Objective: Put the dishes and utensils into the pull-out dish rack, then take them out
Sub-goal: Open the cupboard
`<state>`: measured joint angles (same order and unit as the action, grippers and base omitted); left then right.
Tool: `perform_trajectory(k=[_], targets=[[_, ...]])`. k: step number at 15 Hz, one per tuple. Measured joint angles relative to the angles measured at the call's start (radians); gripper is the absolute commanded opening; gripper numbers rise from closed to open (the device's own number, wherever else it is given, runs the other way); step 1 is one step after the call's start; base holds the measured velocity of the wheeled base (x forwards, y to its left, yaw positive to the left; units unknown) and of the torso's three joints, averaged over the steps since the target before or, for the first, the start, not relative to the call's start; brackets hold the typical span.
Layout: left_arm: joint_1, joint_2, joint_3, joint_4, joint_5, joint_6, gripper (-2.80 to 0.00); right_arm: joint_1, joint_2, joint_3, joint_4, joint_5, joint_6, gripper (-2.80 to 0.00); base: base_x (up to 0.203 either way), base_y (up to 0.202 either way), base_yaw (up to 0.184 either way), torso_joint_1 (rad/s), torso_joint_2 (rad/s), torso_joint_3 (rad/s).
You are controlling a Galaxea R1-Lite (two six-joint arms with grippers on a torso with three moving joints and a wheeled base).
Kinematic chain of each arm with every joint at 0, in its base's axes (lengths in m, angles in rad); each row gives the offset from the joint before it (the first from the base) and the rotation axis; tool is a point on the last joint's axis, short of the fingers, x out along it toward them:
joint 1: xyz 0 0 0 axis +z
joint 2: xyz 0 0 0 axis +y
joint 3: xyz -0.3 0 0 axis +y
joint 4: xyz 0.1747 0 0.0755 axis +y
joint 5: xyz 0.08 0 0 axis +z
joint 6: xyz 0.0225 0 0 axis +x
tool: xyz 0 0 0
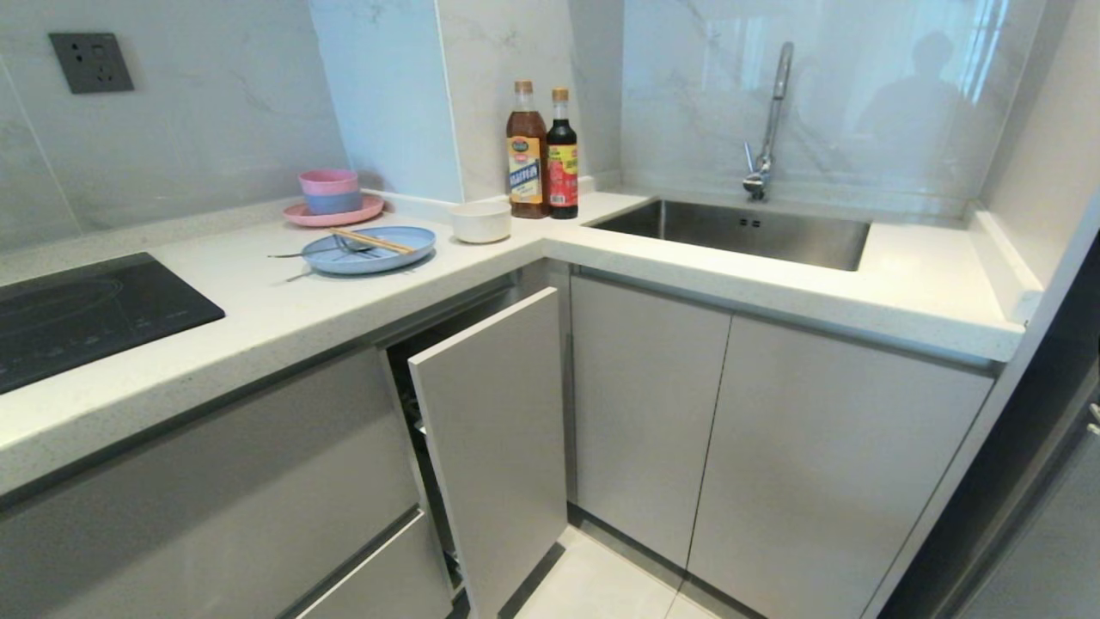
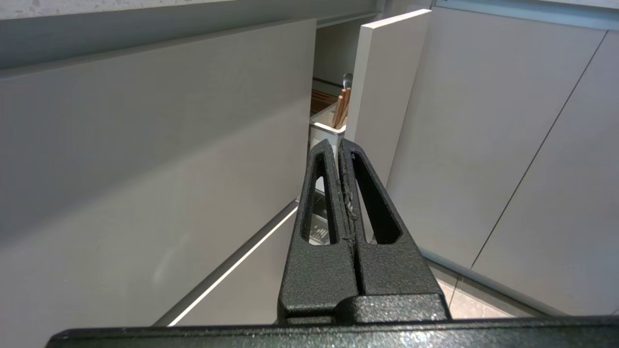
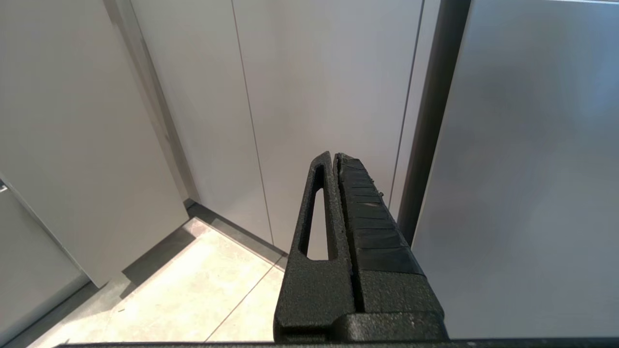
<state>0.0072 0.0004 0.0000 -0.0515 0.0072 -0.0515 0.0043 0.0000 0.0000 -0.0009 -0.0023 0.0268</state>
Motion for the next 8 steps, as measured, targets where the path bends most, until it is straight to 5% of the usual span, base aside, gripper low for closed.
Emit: perform_trajectory(k=[8], targets=[[0.000, 0.000, 0.000, 0.000, 0.000, 0.000, -2.80, 0.000, 0.000, 0.000, 0.000, 0.000, -0.001, -2.80, 0.000, 0.000, 0.000, 0.000, 0.00, 0.000]])
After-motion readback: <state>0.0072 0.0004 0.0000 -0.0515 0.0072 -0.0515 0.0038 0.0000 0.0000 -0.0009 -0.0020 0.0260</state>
